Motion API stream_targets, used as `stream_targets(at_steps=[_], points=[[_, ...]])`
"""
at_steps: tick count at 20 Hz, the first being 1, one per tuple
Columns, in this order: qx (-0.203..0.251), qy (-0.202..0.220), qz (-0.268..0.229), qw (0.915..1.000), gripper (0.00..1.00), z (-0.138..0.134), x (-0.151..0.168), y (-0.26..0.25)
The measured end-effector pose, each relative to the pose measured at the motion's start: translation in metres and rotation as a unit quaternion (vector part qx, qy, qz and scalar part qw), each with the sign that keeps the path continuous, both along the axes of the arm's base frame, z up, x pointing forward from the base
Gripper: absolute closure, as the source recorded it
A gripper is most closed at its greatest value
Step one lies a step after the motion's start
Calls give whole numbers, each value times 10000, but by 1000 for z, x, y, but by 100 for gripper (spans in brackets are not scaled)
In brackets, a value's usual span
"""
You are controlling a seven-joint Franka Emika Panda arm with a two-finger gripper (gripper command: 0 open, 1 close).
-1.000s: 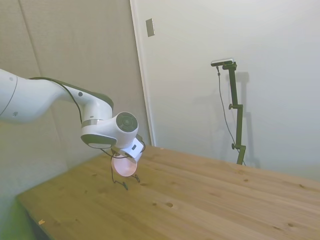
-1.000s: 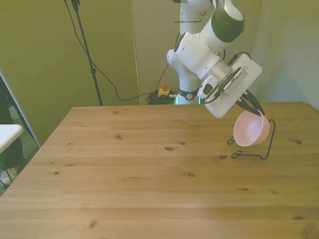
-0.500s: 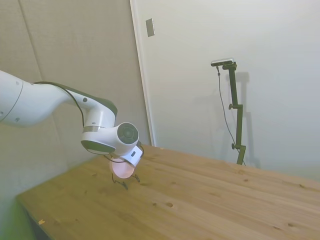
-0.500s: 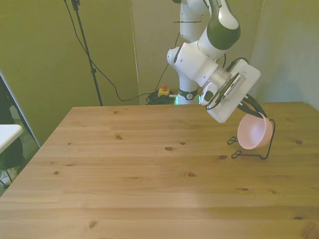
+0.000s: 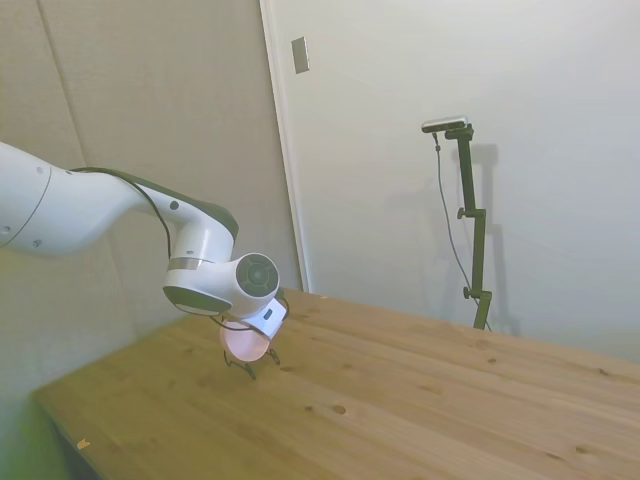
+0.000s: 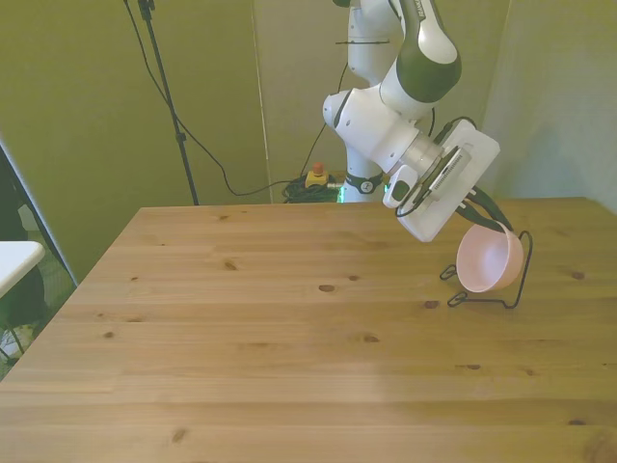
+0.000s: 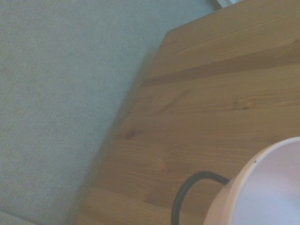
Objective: Load the bowl
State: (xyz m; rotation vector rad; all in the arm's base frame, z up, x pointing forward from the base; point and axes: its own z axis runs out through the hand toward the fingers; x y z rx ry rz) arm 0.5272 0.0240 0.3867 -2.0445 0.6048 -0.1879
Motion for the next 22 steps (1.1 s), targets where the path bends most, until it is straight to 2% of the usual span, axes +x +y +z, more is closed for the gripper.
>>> stream_targets(at_steps=[8,9,22], points=[[26,60,-21,10000,100,-10,3,-1],[28,67,-22,10000,0,-10,4,-1],[28,51,-18,10000,0,-10,8,0]])
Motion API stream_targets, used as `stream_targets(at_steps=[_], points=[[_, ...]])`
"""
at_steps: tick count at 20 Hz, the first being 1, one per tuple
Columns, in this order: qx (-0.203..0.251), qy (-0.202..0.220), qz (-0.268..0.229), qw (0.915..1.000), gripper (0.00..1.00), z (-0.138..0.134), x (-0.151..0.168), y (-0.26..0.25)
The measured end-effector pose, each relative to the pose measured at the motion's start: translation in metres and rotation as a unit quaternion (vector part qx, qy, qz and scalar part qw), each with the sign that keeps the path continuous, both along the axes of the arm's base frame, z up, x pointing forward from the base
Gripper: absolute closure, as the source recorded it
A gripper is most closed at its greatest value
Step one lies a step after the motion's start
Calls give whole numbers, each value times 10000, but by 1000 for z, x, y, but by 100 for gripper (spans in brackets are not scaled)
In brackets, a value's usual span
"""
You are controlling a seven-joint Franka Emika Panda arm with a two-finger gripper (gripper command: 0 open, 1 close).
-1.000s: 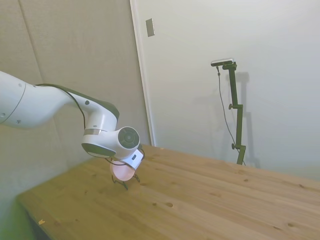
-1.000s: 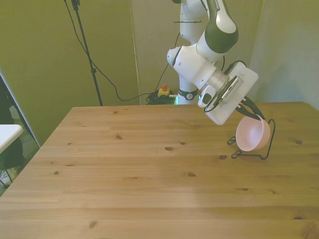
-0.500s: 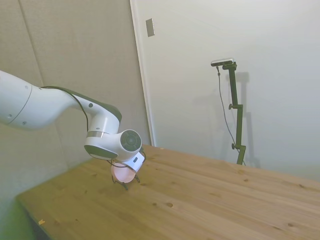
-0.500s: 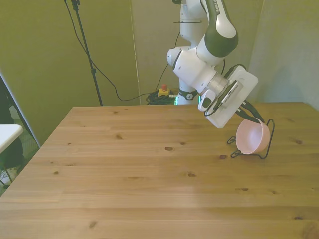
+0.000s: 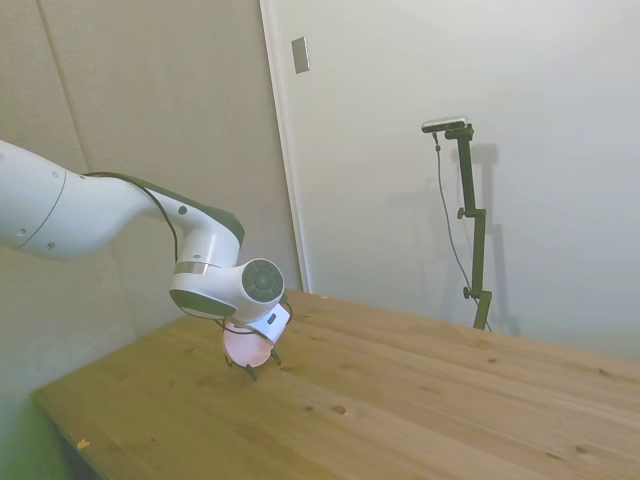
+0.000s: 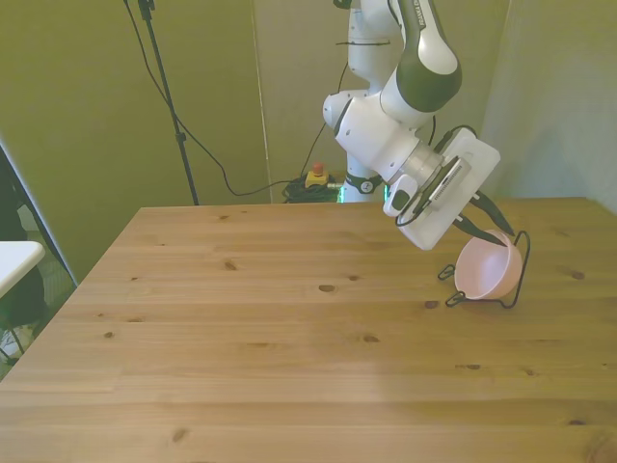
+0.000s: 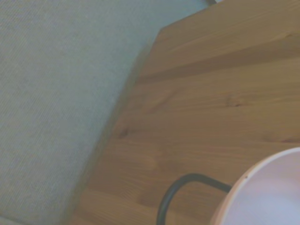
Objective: Load the bowl
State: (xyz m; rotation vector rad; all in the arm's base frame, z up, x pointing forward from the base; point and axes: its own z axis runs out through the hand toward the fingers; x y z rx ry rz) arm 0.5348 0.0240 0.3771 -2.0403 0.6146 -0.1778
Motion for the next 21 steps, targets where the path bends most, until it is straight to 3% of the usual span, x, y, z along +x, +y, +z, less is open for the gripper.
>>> stream_targets(at_steps=[7,12,16,21], points=[[-223,-98,-63,9997,0,45,-16,-9],[-990,157,-420,9941,0,97,-52,-33],[-1795,722,-725,9784,0,117,-85,-68],[-2571,1275,-1047,9522,0,116,-112,-93]])
